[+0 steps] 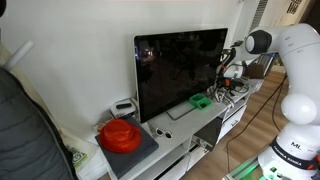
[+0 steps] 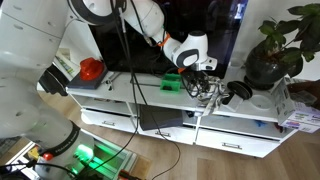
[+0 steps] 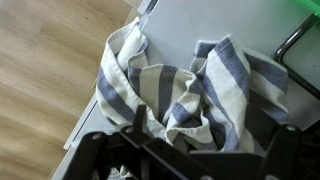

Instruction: Use the grey towel to wipe the TV and put it on the TV stand to the left

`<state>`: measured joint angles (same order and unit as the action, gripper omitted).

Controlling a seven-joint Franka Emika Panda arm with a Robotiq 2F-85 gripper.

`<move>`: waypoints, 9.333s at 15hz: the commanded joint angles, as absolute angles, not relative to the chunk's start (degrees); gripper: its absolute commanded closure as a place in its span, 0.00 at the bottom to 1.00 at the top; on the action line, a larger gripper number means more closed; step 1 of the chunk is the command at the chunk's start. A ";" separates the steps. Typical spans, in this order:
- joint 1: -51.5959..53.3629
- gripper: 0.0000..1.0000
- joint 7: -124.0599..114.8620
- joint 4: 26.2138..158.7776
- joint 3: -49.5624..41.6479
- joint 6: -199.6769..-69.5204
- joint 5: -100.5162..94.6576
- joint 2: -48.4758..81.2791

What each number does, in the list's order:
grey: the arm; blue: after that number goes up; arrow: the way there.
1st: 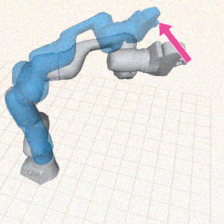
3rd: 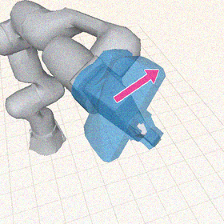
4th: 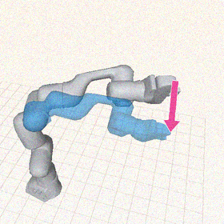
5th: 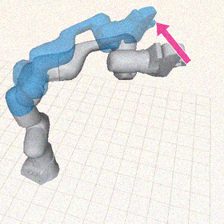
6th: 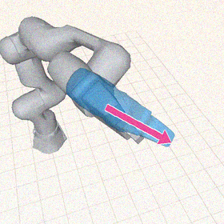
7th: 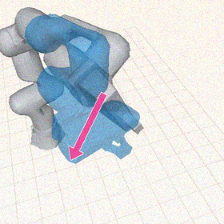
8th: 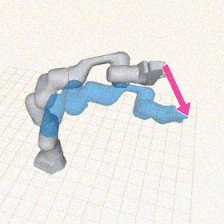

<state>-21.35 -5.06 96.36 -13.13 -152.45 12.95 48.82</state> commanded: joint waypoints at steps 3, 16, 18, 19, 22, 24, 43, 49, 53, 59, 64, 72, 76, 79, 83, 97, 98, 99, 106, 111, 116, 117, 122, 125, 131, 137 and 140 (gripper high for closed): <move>-22.29 0.00 -5.07 93.92 -12.05 -152.18 12.22 50.34; -23.43 0.00 -4.50 76.18 -10.26 -150.33 11.33 66.41; -23.64 0.00 -4.63 73.46 -10.48 -149.28 11.04 68.48; -23.89 0.00 -4.29 72.22 -10.32 -148.61 10.88 69.34; -24.15 0.26 -4.30 68.69 -9.94 -145.82 10.79 71.72; -24.20 0.41 -4.25 67.24 -9.66 -144.60 10.96 72.29; -20.34 0.98 -1.88 91.83 -11.23 -160.06 13.27 55.98; -24.22 0.98 2.57 107.40 -5.78 -175.70 11.52 44.95; -27.00 0.98 3.79 117.73 -1.96 -184.79 10.80 37.78; -37.81 0.98 4.32 129.31 9.02 -198.94 4.79 30.82; -38.03 0.93 -0.34 128.47 8.31 -198.61 0.36 31.94; -33.48 0.98 1.94 136.85 5.41 -200.30 -2.44 24.70; -19.61 0.98 7.15 147.50 -7.15 -200.58 -0.02 15.57; -11.13 0.98 16.81 153.99 -12.06 -203.91 4.66 10.26; -5.72 0.98 21.24 160.98 -8.83 -204.18 1.86 2.20; 1.24 0.98 2.51 157.19 3.71 -196.70 -27.47 -2.05; 0.68 0.98 5.58 160.26 3.14 -199.48 -24.22 -4.53; -0.11 0.98 6.78 159.76 1.78 -201.24 -23.40 -4.74; -0.32 0.98 5.49 158.09 1.73 -200.42 -24.98 -2.96; -0.48 0.98 4.19 153.56 1.37 -202.01 -27.42 3.87; -1.80 0.98 5.19 147.89 1.64 -202.30 -27.42 11.26; -1.94 0.98 5.45 146.73 1.66 -202.64 -27.23 12.53; -2.17 0.98 8.77 141.19 1.78 -203.28 -23.18 18.46; -1.75 0.98 10.09 138.46 1.58 -203.53 -21.66 21.75; 1.28 0.98 10.83 134.59 -0.88 -204.29 -18.53 27.66; 5.99 0.98 12.53 131.48 -4.49 -205.12 -11.71 33.21; 5.34 0.98 11.85 132.04 -4.90 -208.51 -9.17 33.87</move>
<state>4.98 11.03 132.46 -3.73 -204.84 -12.40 32.62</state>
